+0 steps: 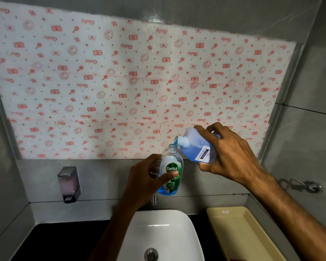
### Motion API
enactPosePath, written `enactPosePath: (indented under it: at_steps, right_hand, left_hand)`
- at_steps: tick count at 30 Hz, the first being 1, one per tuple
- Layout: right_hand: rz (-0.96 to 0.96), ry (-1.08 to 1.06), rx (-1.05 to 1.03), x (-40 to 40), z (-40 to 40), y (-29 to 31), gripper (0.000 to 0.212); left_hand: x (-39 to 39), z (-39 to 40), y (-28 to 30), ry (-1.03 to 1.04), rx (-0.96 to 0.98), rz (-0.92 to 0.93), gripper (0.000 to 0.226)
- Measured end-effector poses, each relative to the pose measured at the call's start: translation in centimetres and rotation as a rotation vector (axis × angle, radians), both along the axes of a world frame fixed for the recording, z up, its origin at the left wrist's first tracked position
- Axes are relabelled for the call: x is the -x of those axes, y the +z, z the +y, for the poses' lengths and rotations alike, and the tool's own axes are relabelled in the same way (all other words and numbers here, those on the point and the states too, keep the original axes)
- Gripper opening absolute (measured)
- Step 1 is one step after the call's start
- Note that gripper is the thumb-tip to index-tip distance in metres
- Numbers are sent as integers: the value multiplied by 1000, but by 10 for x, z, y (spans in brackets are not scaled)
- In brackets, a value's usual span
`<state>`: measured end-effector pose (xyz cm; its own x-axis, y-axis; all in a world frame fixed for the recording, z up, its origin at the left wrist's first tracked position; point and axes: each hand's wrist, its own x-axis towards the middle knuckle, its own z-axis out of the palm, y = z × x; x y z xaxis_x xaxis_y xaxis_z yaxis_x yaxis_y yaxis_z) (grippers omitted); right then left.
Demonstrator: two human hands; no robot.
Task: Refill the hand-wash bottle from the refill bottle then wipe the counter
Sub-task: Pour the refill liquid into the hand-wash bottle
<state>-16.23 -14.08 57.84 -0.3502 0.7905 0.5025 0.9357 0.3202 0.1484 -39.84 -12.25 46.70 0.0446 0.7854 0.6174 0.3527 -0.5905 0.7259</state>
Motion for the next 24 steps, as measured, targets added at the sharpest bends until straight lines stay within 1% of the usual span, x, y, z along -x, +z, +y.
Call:
enactPosePath:
  at_steps: [4,8,12,15,17,21,24]
  right_hand:
    - [14,0,-11,-1,0,-5,103]
    - [33,-1,-36,-3,1,-14,102]
    - [79,11,-56,-3,1,-32,95]
    - [128,20,-35,-3,2,-53,95]
    - [205,27,-12,-4,0,-75,94]
    - [435,29,57,-11,-10,-130,93]
    - [602,-7,129,-19,-24,-186,92]
  left_hand:
    - [1,3,-5,10,-9,26,44]
    - [1,5,-10,10,-16,42,49]
    - [-1,1,-19,-30,44,16,48]
    - [-1,-3,-34,-54,112,-8,48]
    - [0,-7,-51,-46,155,-19,50]
    - [4,-22,-96,-3,216,16,49]
    - [8,-43,-143,39,271,95,49]
